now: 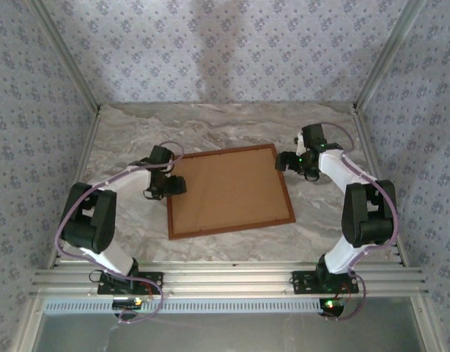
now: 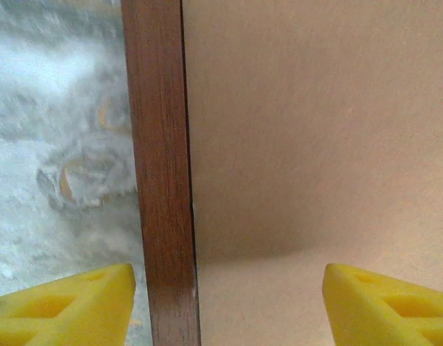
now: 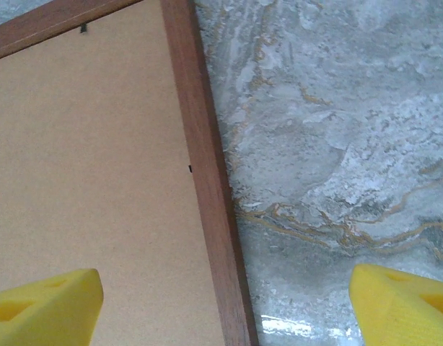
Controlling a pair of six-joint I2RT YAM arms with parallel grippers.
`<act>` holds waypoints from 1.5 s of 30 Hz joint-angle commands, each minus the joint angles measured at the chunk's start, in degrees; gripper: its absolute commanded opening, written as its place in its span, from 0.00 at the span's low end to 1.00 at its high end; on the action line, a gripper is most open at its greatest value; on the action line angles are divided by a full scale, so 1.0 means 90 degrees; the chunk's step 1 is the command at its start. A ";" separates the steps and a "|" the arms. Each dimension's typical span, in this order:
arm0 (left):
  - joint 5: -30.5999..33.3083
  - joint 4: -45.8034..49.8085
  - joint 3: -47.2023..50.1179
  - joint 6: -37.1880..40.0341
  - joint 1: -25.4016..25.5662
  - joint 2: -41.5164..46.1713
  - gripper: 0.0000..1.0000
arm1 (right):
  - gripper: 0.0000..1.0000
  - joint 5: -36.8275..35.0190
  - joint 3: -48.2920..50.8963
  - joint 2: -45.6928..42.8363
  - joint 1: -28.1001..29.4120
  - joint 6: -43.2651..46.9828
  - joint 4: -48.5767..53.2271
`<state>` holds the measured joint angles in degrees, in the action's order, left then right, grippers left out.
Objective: Put the photo into the frame
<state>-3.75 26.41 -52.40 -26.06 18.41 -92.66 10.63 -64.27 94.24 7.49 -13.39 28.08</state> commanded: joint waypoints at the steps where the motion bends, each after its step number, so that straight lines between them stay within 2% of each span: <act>1: 0.0065 0.0170 0.0149 0.0061 -0.0012 0.0141 0.62 | 0.90 -0.0355 -0.0155 -0.0085 0.0151 0.0422 0.0119; 7: 0.0064 0.0098 0.0199 0.0116 -0.0007 -0.0020 0.42 | 0.89 -0.0293 -0.0081 -0.0245 0.0143 0.0366 0.0129; 16: 0.0216 0.0265 0.0167 0.0484 -0.0007 -0.0163 0.23 | 0.84 -0.0216 -0.0287 -0.0161 0.0067 0.0441 0.0396; 20: 0.0097 0.0270 0.0169 0.0570 0.0005 -0.0162 0.17 | 0.81 -0.0186 -0.0555 -0.0031 -0.0006 0.0595 0.0612; 25: -0.0196 0.0447 0.0037 0.0692 0.0041 -0.0231 0.14 | 0.78 -0.0333 -0.0940 0.0270 -0.0055 0.1073 0.1143; 34: -0.0192 0.0814 -0.0364 0.0936 0.0161 -0.0557 0.14 | 0.68 -0.0942 -0.1400 0.1060 -0.0222 0.1519 0.1605; 45: 0.0044 0.1000 -0.0691 0.1031 0.0239 -0.0936 0.15 | 0.67 -0.0928 -0.1930 0.1806 -0.0263 0.1708 0.1744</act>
<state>-4.45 32.73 -59.13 -19.22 19.64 -98.50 2.76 -79.37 109.30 5.23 0.54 41.87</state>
